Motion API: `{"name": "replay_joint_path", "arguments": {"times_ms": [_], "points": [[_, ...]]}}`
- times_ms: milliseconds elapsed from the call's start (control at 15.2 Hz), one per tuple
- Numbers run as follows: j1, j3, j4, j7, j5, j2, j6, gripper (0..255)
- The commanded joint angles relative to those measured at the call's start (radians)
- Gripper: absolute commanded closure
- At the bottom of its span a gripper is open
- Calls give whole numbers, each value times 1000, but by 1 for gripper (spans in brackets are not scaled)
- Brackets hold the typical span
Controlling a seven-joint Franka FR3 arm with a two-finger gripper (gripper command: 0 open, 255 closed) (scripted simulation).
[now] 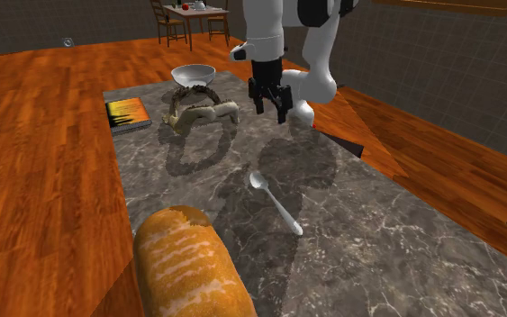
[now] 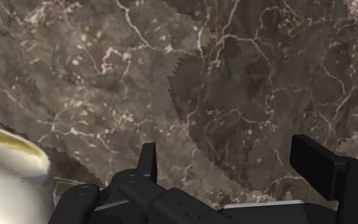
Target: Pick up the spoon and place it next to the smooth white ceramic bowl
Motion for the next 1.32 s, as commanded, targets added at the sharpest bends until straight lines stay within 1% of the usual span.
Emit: {"name": "replay_joint_path", "arguments": {"times_ms": [0, 396, 726, 792, 1254], "points": [[-2, 23, 74, 50, 0, 90, 5, 0], [1, 79, 294, 203, -22, 354, 12, 0], [20, 103, 521, 326, -59, 584, -20, 0], [21, 102, 526, 328, -59, 588, -21, 0], [26, 105, 427, 326, -57, 590, 81, 0]]}}
